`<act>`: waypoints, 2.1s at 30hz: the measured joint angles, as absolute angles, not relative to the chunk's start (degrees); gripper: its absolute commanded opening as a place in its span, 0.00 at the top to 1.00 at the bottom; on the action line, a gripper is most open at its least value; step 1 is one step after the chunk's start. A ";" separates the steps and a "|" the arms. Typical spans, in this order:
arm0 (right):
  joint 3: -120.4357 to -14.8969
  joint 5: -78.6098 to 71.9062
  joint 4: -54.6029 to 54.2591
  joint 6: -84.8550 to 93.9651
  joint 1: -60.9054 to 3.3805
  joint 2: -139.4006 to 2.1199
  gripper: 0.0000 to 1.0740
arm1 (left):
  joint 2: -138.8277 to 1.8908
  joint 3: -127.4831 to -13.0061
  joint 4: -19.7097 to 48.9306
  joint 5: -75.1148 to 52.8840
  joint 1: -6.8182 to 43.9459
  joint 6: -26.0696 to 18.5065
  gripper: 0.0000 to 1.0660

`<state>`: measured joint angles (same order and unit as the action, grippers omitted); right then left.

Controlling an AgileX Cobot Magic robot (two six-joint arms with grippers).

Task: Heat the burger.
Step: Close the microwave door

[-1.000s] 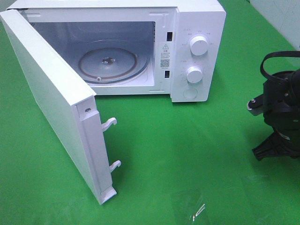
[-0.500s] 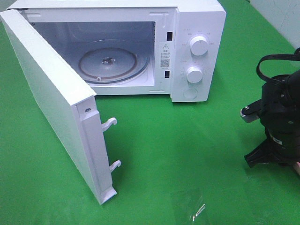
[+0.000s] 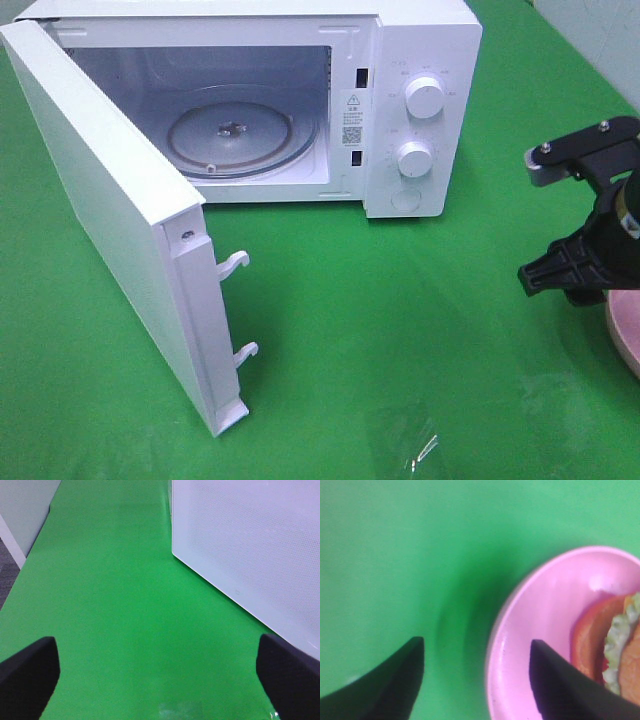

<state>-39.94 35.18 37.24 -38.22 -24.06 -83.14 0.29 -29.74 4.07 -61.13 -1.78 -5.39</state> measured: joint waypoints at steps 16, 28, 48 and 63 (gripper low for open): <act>-39.88 48.70 5.44 -9.45 -24.06 -54.60 0.28 | 0.29 -29.74 4.07 -61.13 -1.78 -5.39 0.06; -37.70 56.78 3.38 -8.71 -24.06 -36.21 0.29 | 0.29 -29.74 4.07 -61.13 -1.78 -5.39 0.06; -30.31 59.53 1.95 -5.73 -11.57 -11.12 0.29 | 0.29 -29.74 4.07 -61.13 -1.78 -5.39 0.06; -28.25 55.81 0.00 -0.86 -4.18 0.17 0.29 | 0.29 -29.74 4.07 -61.13 -1.78 -5.39 0.06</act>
<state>-28.25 55.81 0.00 -0.86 -4.18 0.17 0.29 -29.74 4.07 -61.13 -1.78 -5.39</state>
